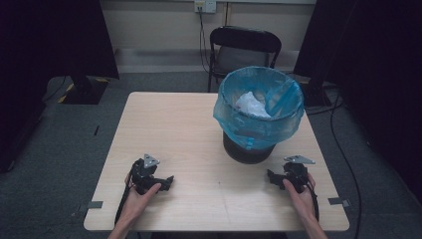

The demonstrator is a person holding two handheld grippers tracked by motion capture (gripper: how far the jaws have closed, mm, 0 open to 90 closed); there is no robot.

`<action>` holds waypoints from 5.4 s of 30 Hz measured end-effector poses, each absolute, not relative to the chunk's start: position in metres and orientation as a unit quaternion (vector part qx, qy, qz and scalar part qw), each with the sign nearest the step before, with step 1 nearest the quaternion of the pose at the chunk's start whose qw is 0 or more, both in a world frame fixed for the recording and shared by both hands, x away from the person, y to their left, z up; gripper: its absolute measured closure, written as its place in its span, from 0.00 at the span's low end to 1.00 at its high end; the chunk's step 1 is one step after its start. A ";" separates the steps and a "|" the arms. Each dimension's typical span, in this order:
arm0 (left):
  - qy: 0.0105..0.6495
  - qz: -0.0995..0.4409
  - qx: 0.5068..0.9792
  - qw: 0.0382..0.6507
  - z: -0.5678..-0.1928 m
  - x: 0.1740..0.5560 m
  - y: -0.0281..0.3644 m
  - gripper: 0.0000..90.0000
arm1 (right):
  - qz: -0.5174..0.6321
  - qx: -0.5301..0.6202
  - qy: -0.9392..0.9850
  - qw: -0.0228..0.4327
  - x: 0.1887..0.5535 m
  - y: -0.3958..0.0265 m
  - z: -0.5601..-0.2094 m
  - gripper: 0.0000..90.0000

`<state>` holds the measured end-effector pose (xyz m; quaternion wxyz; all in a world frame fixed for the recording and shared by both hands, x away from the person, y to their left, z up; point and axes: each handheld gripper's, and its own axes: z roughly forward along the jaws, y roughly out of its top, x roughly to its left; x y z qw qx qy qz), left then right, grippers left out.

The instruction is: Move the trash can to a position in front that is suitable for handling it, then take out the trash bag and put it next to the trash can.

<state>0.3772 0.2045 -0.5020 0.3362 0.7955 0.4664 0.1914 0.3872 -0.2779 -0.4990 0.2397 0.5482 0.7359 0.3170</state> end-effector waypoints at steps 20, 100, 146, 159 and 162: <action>0.427 0.204 0.772 0.424 -0.459 0.378 0.183 0.20 | 0.417 0.486 0.743 0.195 0.373 -0.272 -0.463 0.32; 0.387 0.144 0.752 0.514 -0.417 0.468 0.124 0.49 | 0.488 0.490 0.686 0.228 0.429 -0.273 -0.404 0.58; 0.394 0.130 0.738 0.533 -0.428 0.363 0.201 0.38 | 0.514 0.415 0.733 0.161 0.371 -0.224 -0.410 0.38; 0.395 0.115 0.717 0.563 -0.411 0.365 0.211 0.27 | 0.540 0.409 0.713 0.181 0.369 -0.242 -0.376 0.27; 0.387 0.127 0.712 0.573 -0.401 0.359 0.214 0.27 | 0.551 0.397 0.708 0.192 0.363 -0.243 -0.365 0.25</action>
